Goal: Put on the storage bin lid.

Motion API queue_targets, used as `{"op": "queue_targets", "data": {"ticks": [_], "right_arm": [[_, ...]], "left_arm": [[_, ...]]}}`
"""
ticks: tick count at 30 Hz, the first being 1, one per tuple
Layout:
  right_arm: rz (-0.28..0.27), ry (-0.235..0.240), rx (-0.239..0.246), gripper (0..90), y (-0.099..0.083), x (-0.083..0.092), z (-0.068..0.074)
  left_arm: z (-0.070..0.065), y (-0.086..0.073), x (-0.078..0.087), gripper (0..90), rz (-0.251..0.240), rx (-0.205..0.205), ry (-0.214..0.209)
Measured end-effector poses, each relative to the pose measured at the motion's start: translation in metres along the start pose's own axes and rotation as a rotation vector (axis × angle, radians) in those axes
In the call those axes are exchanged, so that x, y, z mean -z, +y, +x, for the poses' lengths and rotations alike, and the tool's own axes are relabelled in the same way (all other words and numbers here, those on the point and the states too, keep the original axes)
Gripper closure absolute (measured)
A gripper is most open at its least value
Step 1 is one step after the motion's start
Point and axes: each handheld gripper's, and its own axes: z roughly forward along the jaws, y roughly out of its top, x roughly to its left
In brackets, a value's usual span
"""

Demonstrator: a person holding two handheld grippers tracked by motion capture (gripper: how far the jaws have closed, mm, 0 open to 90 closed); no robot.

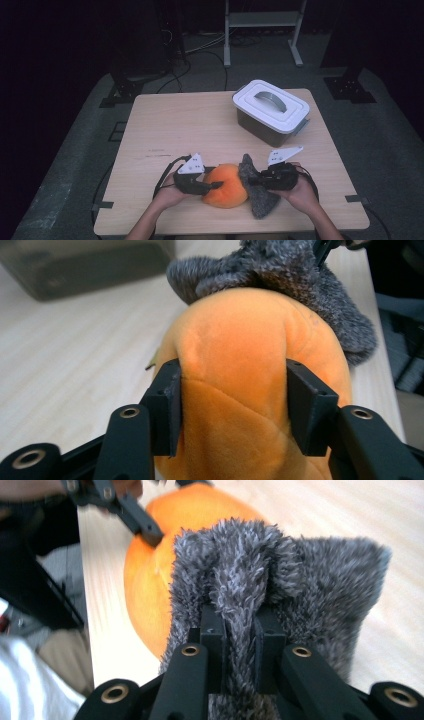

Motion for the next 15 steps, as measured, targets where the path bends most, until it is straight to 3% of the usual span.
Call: {"op": "queue_targets", "data": {"ticks": [4,7,9,12,15], "right_arm": [[-0.097,-0.018,-0.003,78.8,0.010,0.007,0.003],[-0.085,-0.018,0.004,78.5,0.011,0.001,0.003],[-0.072,0.021,-0.006,78.4,0.008,-0.003,0.002],[-0.050,0.049,0.035,78.3,0.009,-0.007,0.008],[-0.035,0.093,0.081,78.2,0.010,-0.011,0.016]], "left_arm": [[-0.009,0.005,-0.005,48.8,-0.040,-0.050,0.051],[-0.011,0.007,-0.005,46.3,-0.026,-0.071,0.032],[-0.009,0.007,-0.002,36.9,-0.030,-0.057,0.005],[-0.007,0.010,-0.001,17.2,-0.032,-0.027,-0.020],[-0.004,0.010,-0.004,8.6,0.010,-0.004,-0.045]]}}
